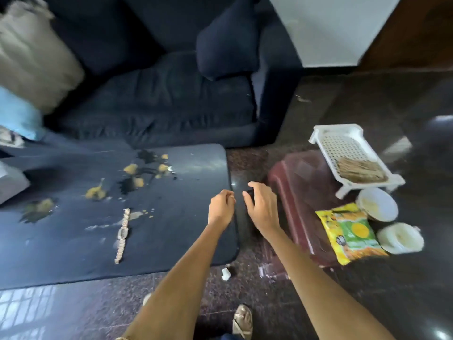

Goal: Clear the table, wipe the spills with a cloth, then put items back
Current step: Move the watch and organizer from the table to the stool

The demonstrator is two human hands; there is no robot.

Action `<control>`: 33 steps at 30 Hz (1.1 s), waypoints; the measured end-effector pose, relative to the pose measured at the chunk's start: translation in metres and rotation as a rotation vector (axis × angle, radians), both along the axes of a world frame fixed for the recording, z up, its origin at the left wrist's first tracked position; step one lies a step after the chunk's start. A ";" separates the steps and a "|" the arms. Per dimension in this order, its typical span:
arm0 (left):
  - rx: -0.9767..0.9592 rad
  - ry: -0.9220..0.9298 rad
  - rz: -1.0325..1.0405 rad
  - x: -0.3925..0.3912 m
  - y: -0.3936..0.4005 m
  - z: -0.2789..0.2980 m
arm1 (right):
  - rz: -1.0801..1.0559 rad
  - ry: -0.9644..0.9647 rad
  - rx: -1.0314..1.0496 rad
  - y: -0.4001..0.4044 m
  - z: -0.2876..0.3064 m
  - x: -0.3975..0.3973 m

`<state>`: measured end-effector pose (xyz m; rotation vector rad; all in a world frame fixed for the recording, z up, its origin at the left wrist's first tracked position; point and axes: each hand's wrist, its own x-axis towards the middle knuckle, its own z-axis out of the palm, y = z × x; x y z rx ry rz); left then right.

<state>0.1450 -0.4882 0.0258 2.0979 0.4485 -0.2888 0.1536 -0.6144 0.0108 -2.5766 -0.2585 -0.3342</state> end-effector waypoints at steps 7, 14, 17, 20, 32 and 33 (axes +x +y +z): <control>0.047 0.067 0.231 -0.040 0.163 -0.007 | 0.191 0.119 0.052 0.161 -0.007 -0.005; 0.145 0.216 0.425 -0.100 0.319 -0.037 | 0.288 0.360 0.072 0.295 -0.028 -0.036; 0.150 0.281 0.442 -0.120 0.358 -0.053 | 0.187 0.598 -0.003 0.331 -0.040 -0.048; 0.132 0.334 0.436 -0.133 0.388 -0.074 | 0.001 0.778 -0.039 0.362 -0.054 -0.060; 0.009 0.340 0.395 -0.138 0.433 -0.100 | -0.406 0.862 -0.026 0.418 -0.083 -0.087; -0.012 0.343 0.399 -0.136 0.431 -0.101 | -0.362 0.846 -0.002 0.416 -0.086 -0.087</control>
